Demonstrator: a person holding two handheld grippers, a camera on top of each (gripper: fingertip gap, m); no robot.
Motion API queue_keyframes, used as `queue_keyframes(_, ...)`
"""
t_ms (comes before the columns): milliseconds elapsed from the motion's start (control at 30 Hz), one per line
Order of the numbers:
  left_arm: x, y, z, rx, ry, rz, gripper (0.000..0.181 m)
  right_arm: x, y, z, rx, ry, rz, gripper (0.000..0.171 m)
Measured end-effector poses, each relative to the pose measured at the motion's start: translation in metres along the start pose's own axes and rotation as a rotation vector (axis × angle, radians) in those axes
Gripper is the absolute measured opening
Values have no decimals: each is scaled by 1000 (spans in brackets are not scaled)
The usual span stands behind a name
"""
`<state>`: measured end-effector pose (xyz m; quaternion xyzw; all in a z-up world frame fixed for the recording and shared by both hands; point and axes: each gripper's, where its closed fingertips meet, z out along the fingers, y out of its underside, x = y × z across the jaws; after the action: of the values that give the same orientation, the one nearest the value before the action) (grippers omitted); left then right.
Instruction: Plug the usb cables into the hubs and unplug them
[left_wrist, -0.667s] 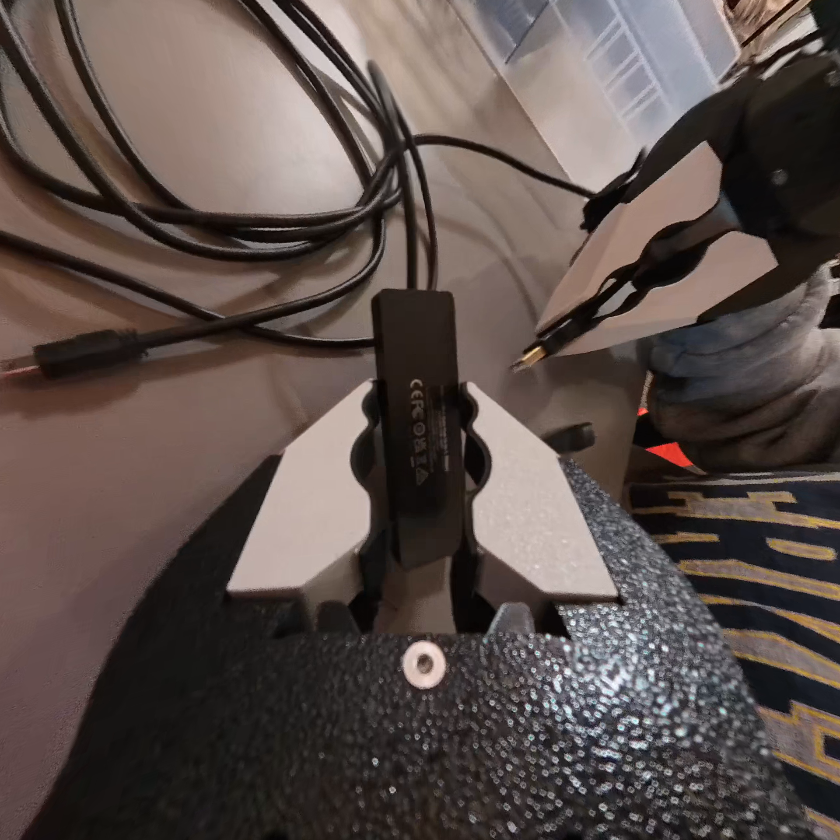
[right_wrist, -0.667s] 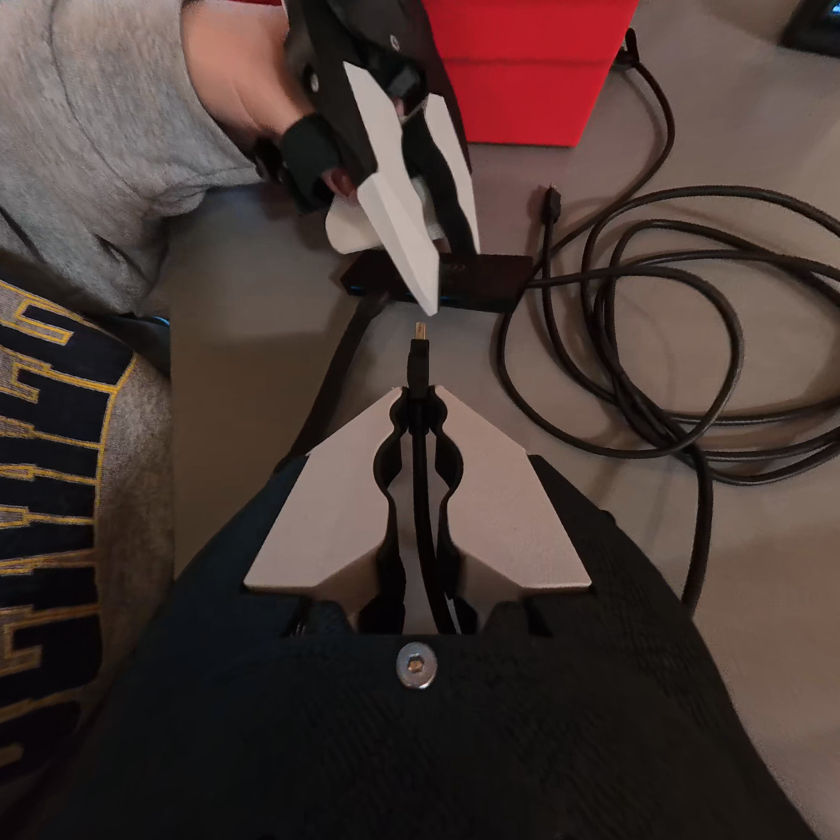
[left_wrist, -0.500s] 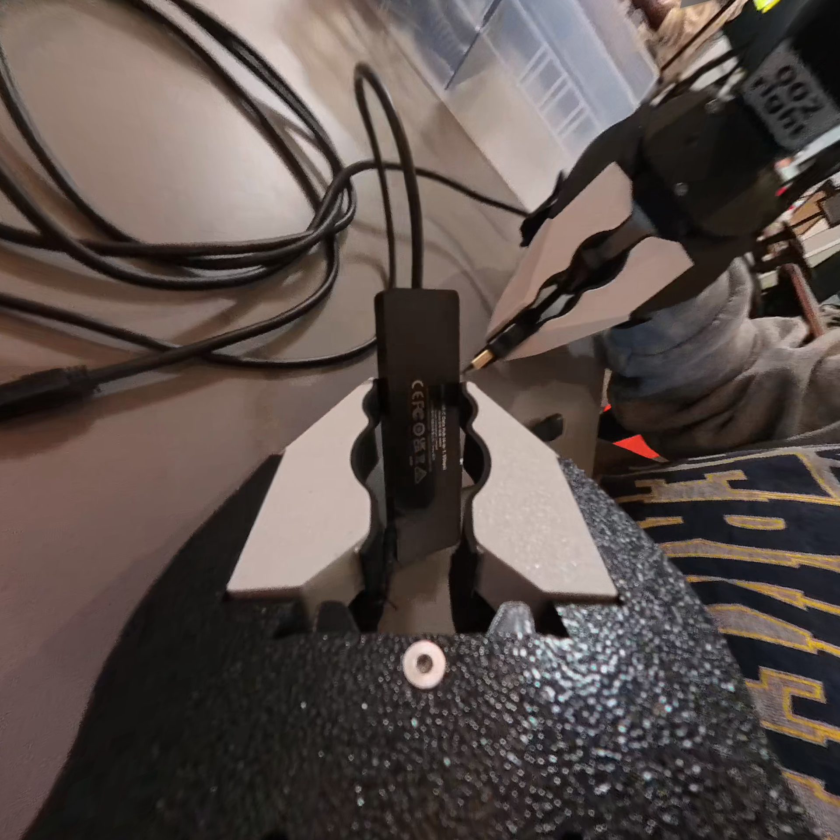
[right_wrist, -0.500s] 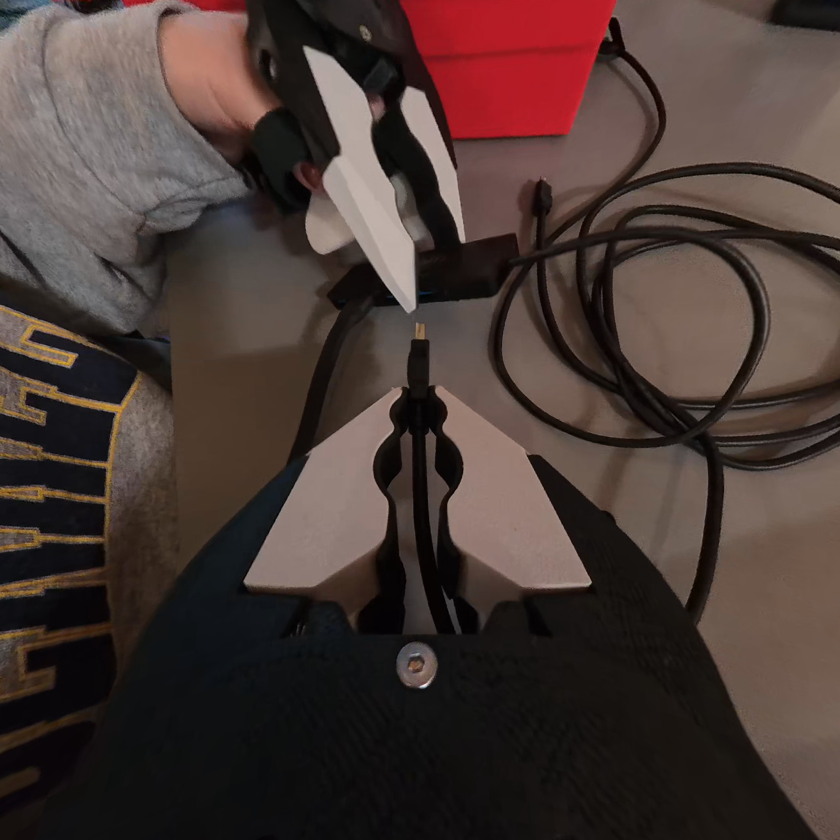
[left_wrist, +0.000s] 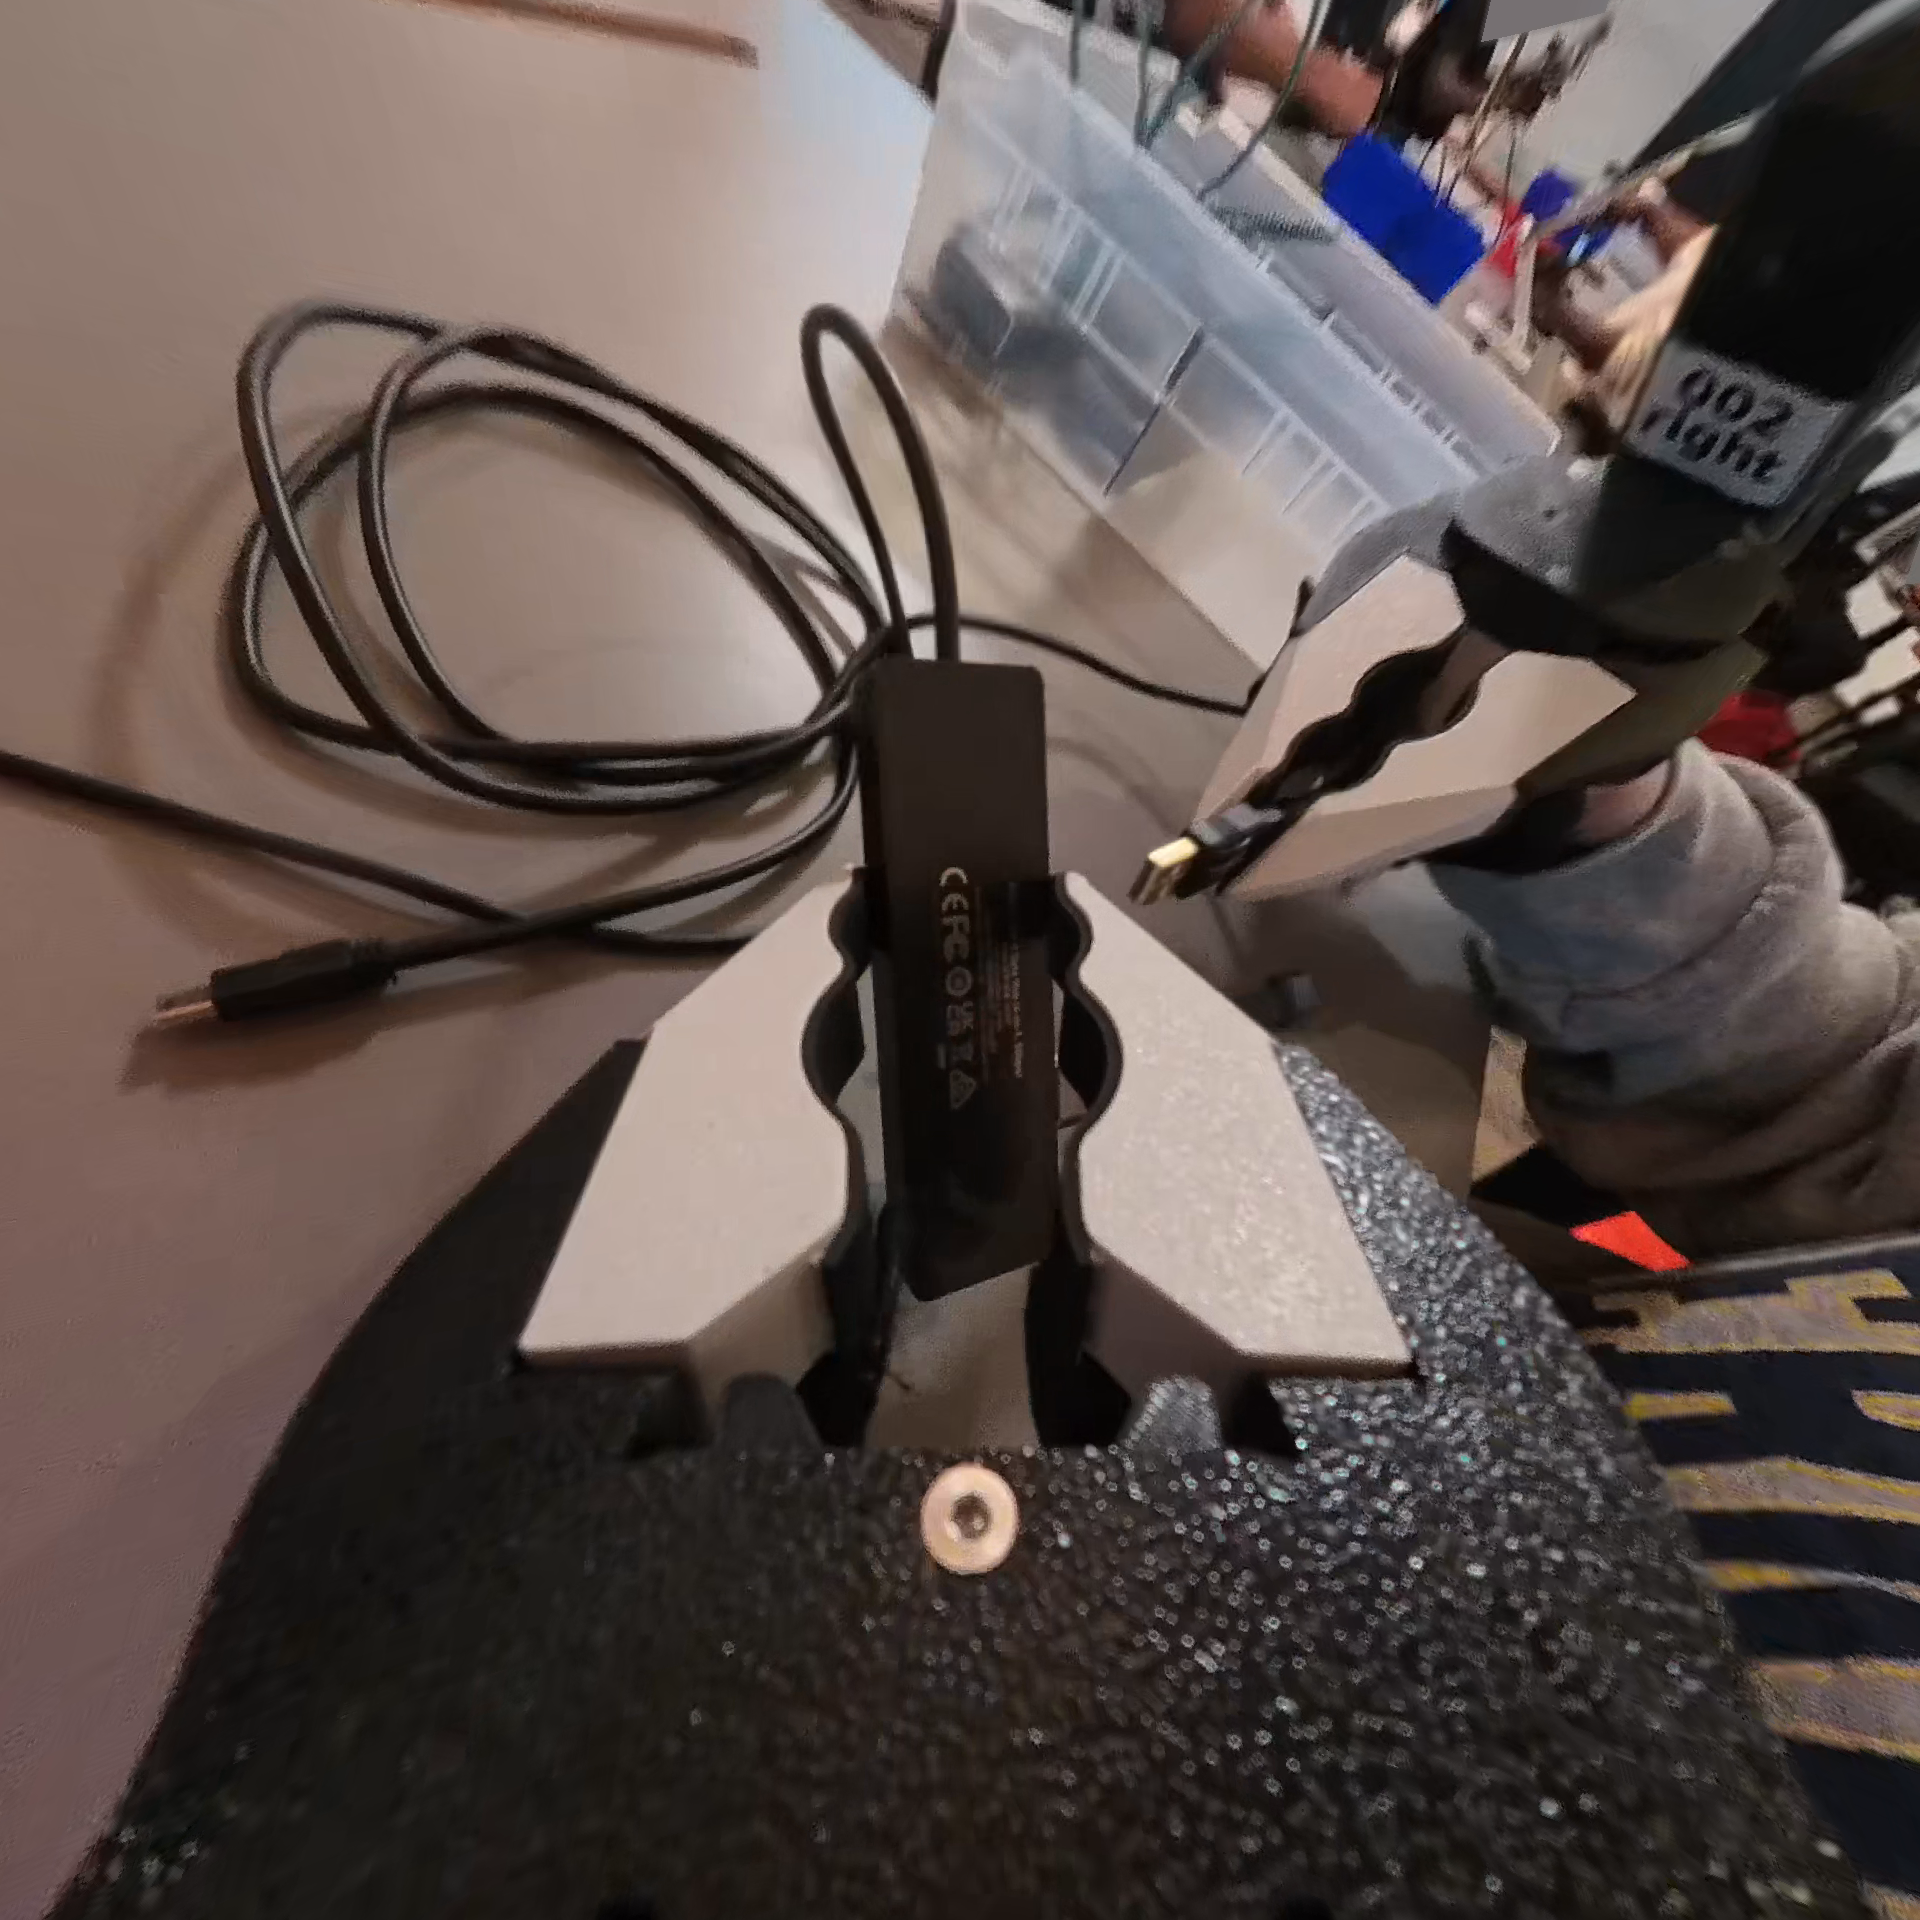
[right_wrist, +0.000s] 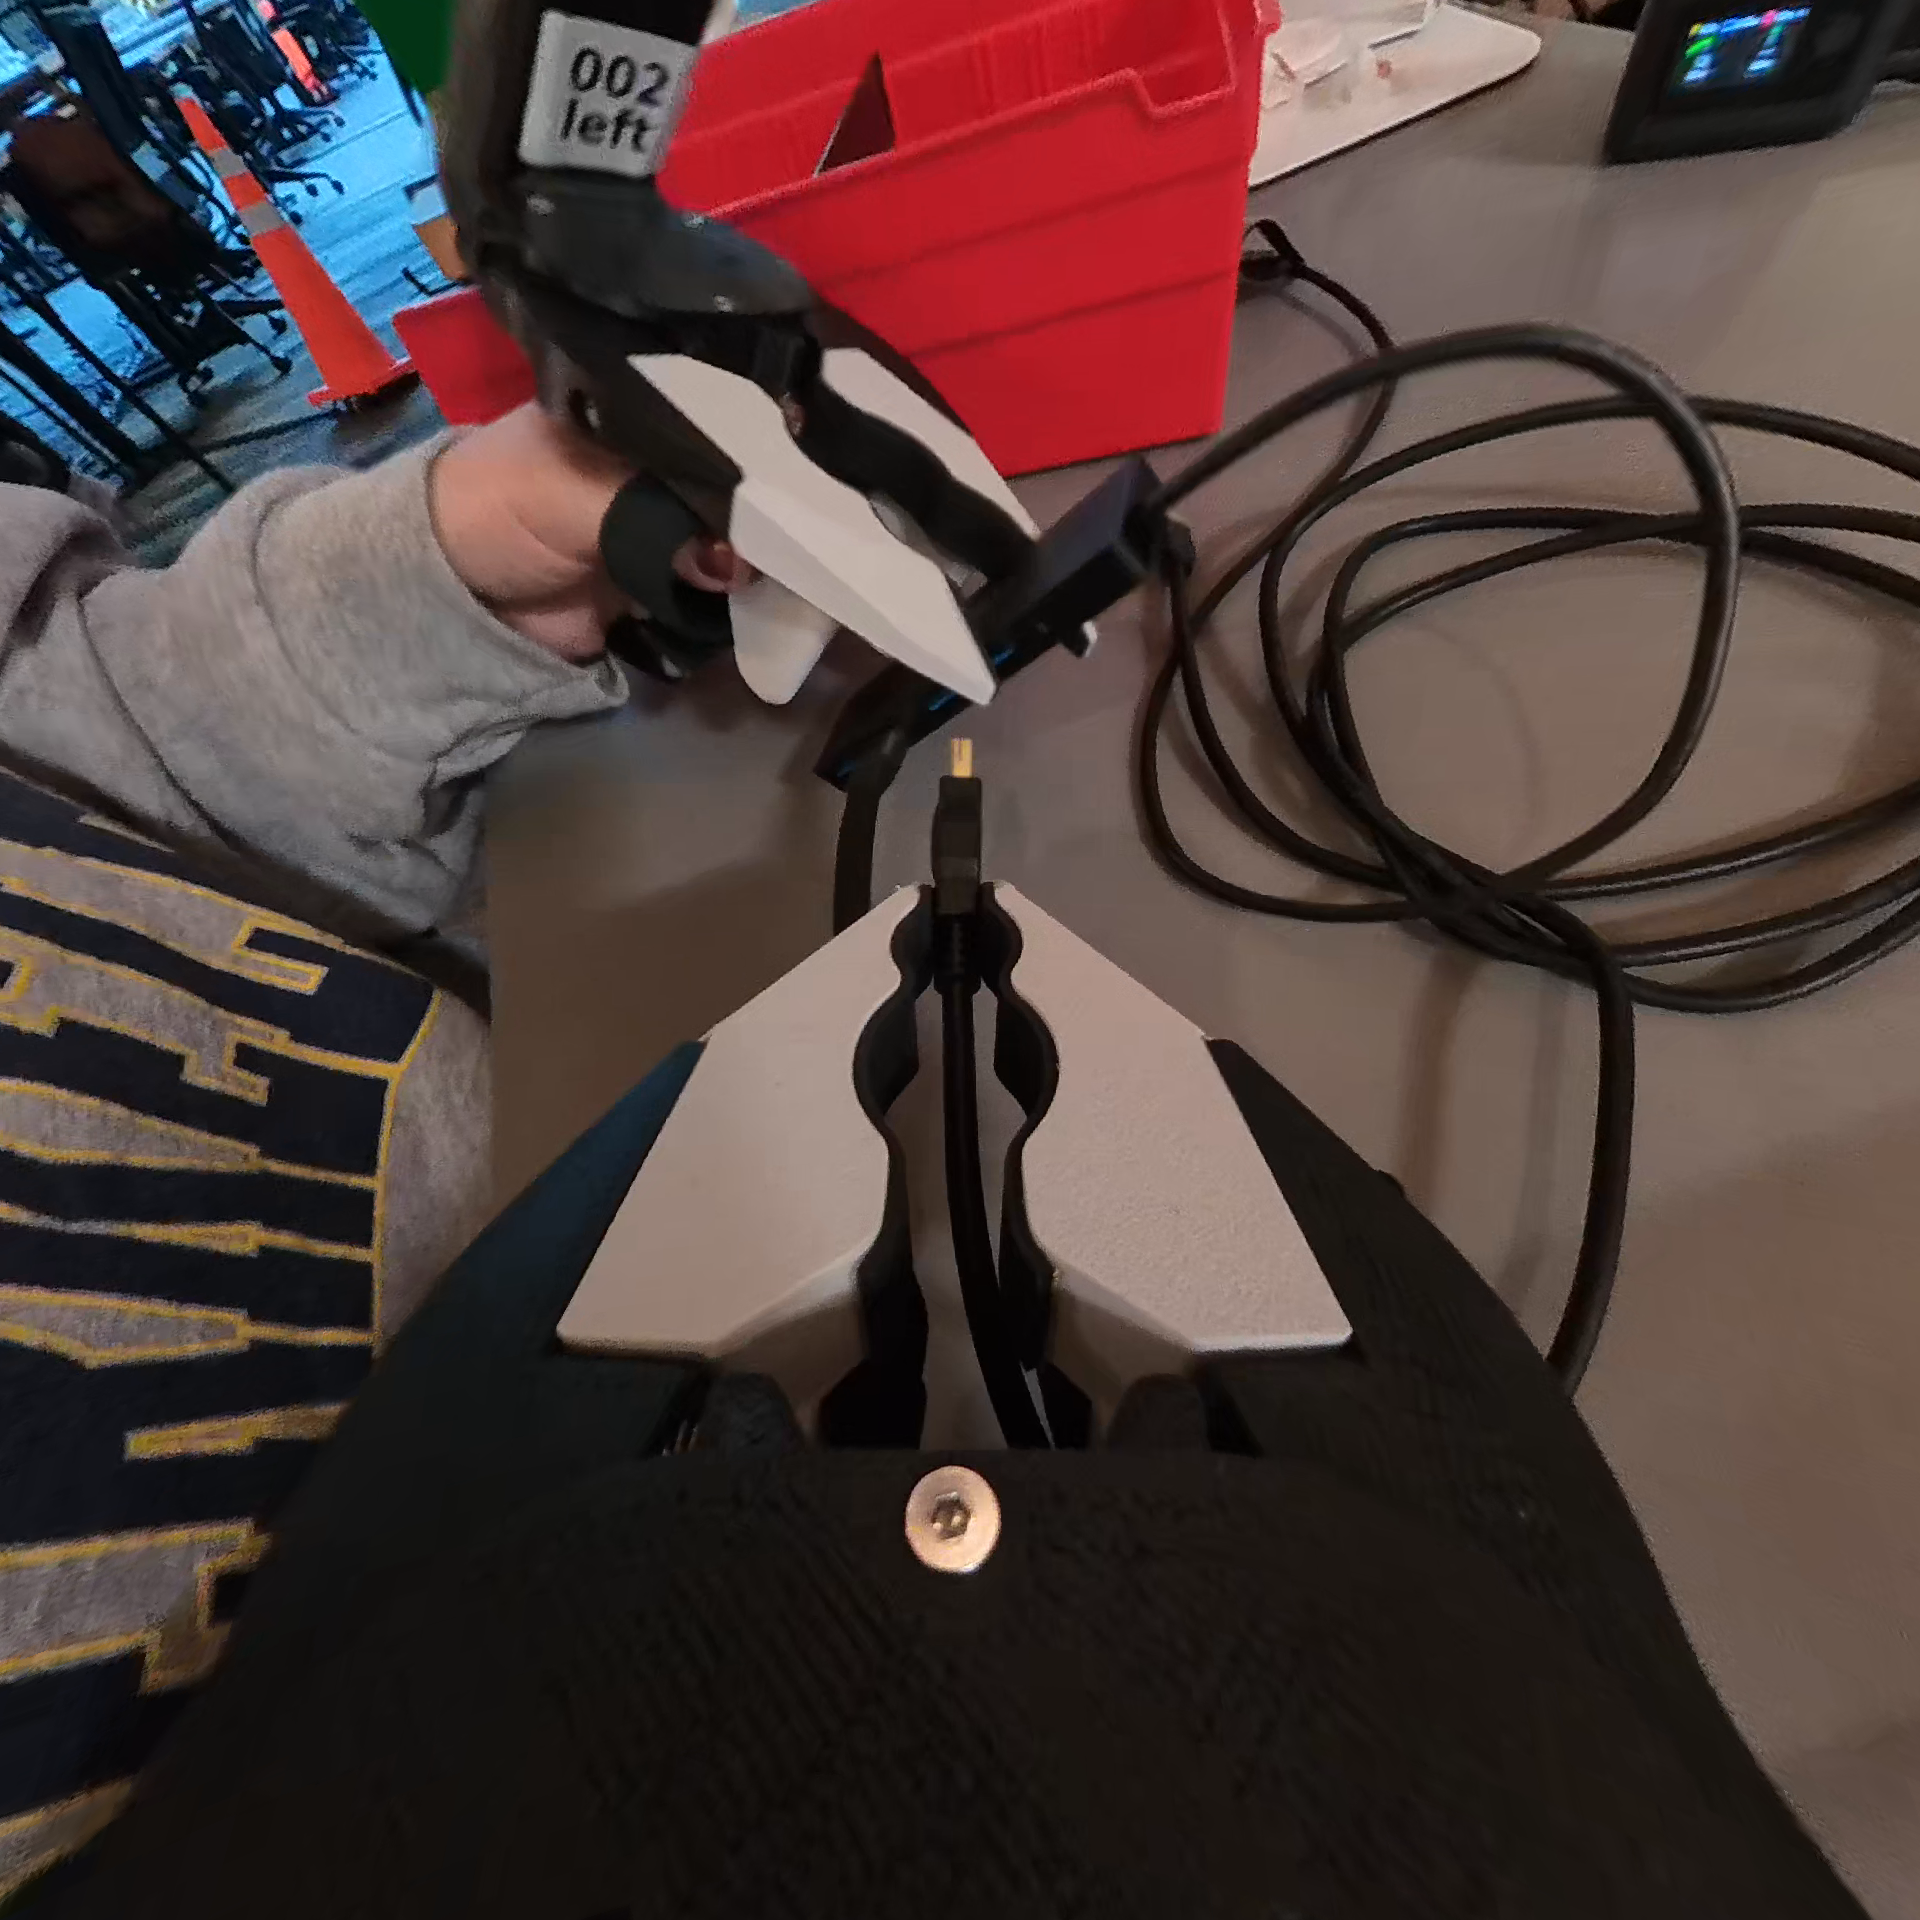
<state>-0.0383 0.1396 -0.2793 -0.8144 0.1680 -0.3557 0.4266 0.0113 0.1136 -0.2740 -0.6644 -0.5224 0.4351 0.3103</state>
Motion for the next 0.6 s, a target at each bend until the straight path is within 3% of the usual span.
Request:
queue_keyframes(33, 2, -4, -2, 43, -5, 0, 32, -1, -1, 1, 7, 0, 12, 6)
queue_keyframes(400, 7, -14, -6, 256, -33, -46, 32, -9, -6, 17, 63, -72, 251, 5)
queue_keyframes(600, 7, -16, -3, 268, -64, -24, 32, -13, -11, 17, 98, -133, 336, 6)
